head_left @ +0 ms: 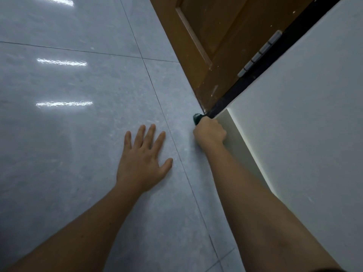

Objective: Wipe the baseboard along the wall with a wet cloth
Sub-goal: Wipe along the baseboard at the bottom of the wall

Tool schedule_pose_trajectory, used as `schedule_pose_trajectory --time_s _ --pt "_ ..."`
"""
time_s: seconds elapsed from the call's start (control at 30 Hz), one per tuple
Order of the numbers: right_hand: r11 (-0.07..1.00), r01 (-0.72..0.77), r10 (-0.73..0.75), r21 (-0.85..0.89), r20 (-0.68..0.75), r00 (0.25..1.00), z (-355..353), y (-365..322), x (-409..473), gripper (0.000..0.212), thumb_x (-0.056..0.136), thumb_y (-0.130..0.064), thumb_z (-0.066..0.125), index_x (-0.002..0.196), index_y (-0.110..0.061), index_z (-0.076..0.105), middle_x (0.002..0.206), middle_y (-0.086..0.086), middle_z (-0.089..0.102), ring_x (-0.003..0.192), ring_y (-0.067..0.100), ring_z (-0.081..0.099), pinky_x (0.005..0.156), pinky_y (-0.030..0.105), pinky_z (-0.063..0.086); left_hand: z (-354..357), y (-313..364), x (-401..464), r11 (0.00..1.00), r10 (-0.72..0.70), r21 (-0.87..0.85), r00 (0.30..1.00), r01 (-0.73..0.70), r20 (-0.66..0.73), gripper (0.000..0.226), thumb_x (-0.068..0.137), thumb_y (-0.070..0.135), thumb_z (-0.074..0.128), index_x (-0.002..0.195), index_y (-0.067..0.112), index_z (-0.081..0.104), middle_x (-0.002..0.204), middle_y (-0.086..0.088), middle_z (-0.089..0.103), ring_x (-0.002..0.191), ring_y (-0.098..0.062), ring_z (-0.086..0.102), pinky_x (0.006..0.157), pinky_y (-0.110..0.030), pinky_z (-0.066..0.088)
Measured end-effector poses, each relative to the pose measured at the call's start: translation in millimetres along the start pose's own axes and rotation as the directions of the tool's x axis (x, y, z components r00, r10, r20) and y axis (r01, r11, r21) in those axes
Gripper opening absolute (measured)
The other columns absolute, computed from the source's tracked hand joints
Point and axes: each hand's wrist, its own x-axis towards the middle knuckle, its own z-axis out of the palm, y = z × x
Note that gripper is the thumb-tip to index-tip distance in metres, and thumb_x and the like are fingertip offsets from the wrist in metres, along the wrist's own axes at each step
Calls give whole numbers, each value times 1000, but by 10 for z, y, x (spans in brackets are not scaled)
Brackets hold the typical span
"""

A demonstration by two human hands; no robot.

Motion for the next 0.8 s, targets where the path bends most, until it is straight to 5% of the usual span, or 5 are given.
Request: schedule_pose_trajectory --time_s 0.17,0.4,0.57,0.8 --pt "966 109 -169 -236 -252 953 -203 190 -40 46 94 -4 42 139 -13 41 102 13 67 88 28 65 59 33 41 30 -30 1 1000 0 5 1000 0 -17 80 82 66 18 151 24 25 160 -8 19 148 -31 13 116 -54 3" --pt "966 149 -157 -210 -21 987 19 106 -126 30 96 -3 42 122 -5 56 116 13 64 103 30 63 74 39 53 -10 -3 10 1000 2 -20 1000 -2 -12 82 81 68 12 152 26 14 161 -6 9 149 -28 4 116 -51 -5" --pt "981 56 -82 -187 -140 987 -363 114 42 28 97 -13 46 120 -8 61 119 12 62 111 29 58 83 36 49 14 -8 21 1000 8 -15 999 -8 -31 82 81 67 13 151 25 18 161 -8 13 149 -30 7 116 -52 -3" --pt "983 87 -98 -162 -62 993 154 191 -203 52 97 -8 39 148 -9 27 118 16 62 102 32 63 70 40 51 16 -18 16 1000 7 6 1000 -7 -11 82 81 67 11 152 26 13 162 -7 8 149 -29 2 115 -51 -8"
